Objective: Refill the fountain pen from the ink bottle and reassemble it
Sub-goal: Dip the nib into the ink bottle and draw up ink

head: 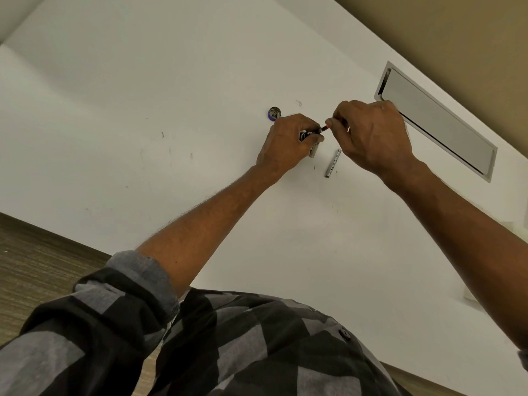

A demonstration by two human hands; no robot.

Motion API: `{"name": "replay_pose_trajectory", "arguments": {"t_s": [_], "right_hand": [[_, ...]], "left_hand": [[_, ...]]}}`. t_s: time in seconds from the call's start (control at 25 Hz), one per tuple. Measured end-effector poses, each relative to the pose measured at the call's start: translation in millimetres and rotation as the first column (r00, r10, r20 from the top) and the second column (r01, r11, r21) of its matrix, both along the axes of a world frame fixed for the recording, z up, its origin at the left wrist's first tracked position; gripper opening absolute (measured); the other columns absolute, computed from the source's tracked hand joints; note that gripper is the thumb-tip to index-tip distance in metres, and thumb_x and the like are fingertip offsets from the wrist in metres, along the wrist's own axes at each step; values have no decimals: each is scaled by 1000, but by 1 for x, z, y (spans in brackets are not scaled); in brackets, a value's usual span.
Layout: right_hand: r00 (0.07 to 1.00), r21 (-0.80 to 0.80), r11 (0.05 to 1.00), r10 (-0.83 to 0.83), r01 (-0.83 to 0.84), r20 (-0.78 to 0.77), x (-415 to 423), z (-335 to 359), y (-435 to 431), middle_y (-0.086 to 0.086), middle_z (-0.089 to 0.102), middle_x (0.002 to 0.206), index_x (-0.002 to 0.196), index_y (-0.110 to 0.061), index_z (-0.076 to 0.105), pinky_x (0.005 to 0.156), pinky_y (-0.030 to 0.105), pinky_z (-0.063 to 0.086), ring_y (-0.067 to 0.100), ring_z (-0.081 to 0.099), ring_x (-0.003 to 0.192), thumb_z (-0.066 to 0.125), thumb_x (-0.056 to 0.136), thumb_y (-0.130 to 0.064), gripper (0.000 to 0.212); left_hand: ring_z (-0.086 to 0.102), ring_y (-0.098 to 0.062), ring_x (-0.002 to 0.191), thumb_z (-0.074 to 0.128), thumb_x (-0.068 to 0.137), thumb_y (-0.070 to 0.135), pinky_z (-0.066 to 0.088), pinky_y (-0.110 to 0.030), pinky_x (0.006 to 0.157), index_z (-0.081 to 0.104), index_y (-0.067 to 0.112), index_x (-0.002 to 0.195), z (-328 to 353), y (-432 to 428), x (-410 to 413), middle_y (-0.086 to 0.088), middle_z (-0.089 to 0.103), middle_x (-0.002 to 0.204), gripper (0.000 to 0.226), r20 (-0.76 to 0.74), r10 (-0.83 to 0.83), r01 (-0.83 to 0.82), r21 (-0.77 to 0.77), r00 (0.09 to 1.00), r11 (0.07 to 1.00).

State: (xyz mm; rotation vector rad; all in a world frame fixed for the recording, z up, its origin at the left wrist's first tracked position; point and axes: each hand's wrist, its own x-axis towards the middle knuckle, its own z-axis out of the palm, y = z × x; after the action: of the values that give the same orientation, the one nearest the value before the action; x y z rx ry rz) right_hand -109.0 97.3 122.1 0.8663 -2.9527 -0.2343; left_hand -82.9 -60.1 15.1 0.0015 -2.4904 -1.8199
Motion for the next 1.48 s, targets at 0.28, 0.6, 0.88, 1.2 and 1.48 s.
{"name": "replay_pose_trajectory", "arguments": {"t_s": [0.28,0.6,0.88,1.2,1.48], "right_hand": [[999,-46,999,-29,28,-24,5,8,4,4,68,79,93,-13,64,75,43,46,31,56,60,44,105,-42,37],[986,-175,971,-168,166,-2,28,8,14,-1,72,79,92,-16,66,63,35,45,27,62,61,50,102,-42,33],[922,-317,868,-381,381,65,57,0,17,-5,75,89,94,-18,67,73,36,48,25,68,77,54,100,-44,29],[830,-459,703,-533,543,166,92,-13,14,-9,75,91,96,-21,68,74,32,49,15,66,75,57,98,-44,26],[743,-478,577,-587,662,321,118,-27,15,-17,68,87,94,-26,67,66,26,42,13,69,77,62,95,-44,19]], "left_hand": [[65,-11,114,83,79,29,46,-16,99,73,13,117,2,-7,12,1,73,120,42,12,23,-24,58,1000,998],[64,-8,100,71,92,30,52,-27,88,76,21,107,-9,-8,58,11,75,104,18,61,310,-315,105,949,943],[69,-15,84,68,95,31,57,-36,86,76,20,91,0,29,75,-4,77,89,15,549,117,-427,483,828,764],[74,-22,101,65,97,34,61,-31,88,71,1,116,31,59,61,-13,76,114,38,678,-93,-573,679,729,459],[74,-23,92,73,92,19,61,-36,89,71,-1,116,36,57,62,-11,75,100,32,660,-93,-581,712,746,395]]}}
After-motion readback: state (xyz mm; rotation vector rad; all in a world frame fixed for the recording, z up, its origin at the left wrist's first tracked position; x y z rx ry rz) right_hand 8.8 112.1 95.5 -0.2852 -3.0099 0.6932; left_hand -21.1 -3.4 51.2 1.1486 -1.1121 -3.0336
